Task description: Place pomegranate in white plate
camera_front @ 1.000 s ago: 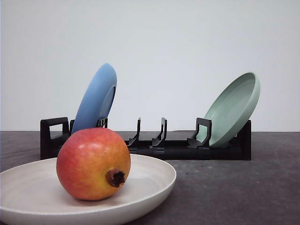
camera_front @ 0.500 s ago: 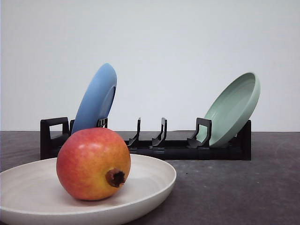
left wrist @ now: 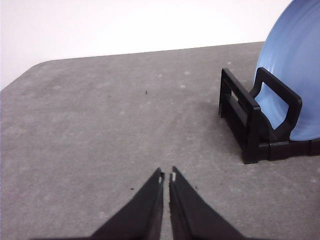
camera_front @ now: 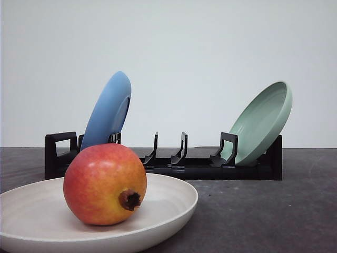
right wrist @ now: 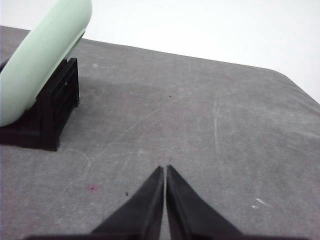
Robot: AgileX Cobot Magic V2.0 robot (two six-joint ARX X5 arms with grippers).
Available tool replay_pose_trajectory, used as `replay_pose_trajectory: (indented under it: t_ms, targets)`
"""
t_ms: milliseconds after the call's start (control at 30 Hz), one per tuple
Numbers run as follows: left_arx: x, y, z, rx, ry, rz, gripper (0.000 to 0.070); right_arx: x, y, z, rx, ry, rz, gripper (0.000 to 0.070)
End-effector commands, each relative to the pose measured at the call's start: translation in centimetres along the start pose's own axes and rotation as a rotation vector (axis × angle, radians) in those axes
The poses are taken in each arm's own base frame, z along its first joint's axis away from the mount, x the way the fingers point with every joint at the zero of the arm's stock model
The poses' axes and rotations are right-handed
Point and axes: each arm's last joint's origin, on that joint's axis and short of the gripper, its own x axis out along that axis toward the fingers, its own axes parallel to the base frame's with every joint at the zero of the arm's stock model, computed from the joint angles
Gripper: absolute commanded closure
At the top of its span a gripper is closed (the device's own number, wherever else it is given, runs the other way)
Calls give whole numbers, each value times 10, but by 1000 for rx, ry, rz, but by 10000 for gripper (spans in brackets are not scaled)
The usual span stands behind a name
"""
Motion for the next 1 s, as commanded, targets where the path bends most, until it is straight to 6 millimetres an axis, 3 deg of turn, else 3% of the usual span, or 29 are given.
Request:
replay_pose_trajectory:
  t_ms: [0, 967]
  targets:
    - [1, 0, -4, 8, 14, 2, 700, 0, 0, 0, 18, -3, -6, 698]
    - [1, 0, -4, 8, 14, 1, 700, 0, 0, 0, 18, -3, -6, 698]
